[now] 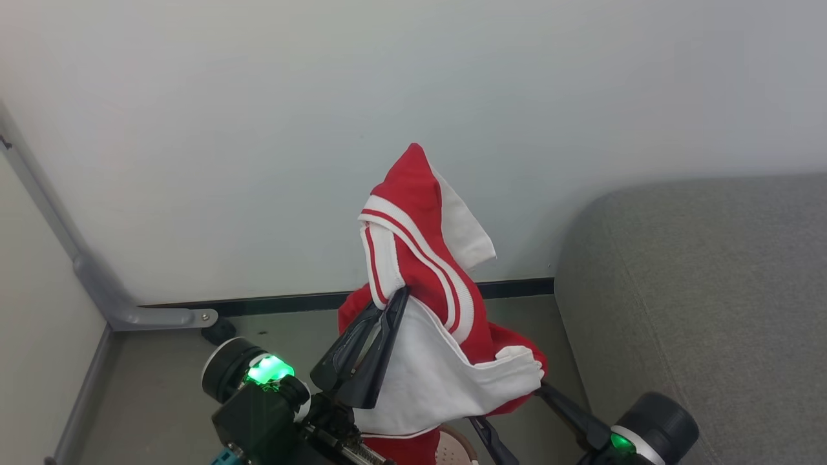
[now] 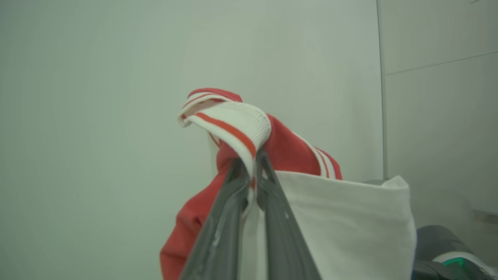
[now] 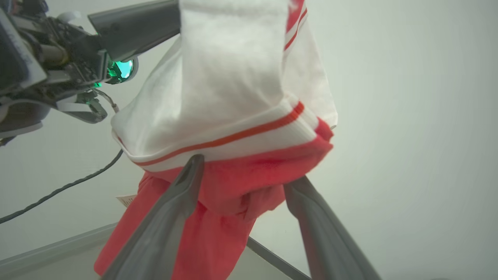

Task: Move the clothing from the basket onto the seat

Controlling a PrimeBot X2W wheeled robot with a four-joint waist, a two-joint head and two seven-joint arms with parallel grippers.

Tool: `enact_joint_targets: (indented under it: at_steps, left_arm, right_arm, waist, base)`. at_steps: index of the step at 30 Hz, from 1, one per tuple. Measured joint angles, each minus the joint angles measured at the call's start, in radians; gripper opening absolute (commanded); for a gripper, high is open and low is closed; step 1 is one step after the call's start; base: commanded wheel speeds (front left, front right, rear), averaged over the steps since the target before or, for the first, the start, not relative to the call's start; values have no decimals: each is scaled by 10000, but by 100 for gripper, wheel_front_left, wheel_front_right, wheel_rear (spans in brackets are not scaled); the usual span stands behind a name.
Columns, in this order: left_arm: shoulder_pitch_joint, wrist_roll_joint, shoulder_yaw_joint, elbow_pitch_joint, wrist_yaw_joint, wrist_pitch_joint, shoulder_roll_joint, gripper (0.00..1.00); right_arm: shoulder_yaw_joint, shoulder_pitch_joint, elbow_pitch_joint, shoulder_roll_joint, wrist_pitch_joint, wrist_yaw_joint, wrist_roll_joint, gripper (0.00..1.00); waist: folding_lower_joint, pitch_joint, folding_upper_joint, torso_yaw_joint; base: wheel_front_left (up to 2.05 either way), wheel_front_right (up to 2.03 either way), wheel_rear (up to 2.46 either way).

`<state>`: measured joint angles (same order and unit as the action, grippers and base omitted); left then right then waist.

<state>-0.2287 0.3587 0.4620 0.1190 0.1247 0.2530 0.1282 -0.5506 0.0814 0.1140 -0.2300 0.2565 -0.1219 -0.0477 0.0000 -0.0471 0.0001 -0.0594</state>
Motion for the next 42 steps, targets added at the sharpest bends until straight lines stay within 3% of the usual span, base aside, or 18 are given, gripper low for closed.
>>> enact_joint_targets:
  at_steps: [14, 27, 42]
  left_arm:
    - [-142, 35, 399, -98, 0, 0, 52, 0]
    - [-255, 190, 874, -228, 0, 0, 153, 0]
    - [-363, 355, 1413, -535, 0, 0, 267, 0]
  right_arm:
    - [-456, 1265, -1371, 364, 2, 173, 1133, 100]
    - [-1825, 2854, -2759, 723, 2, 148, 2336, 100]
    - [-2042, 3287, -3789, 1319, 2, 426, 2220, 100]
  waist:
    - [0, 38, 0, 174]
    - [0, -8, 0, 269]
    - [0, -148, 0, 533]
  base:
    - [0, 0, 0]
    - [0, 0, 0]
    - [0, 0, 0]
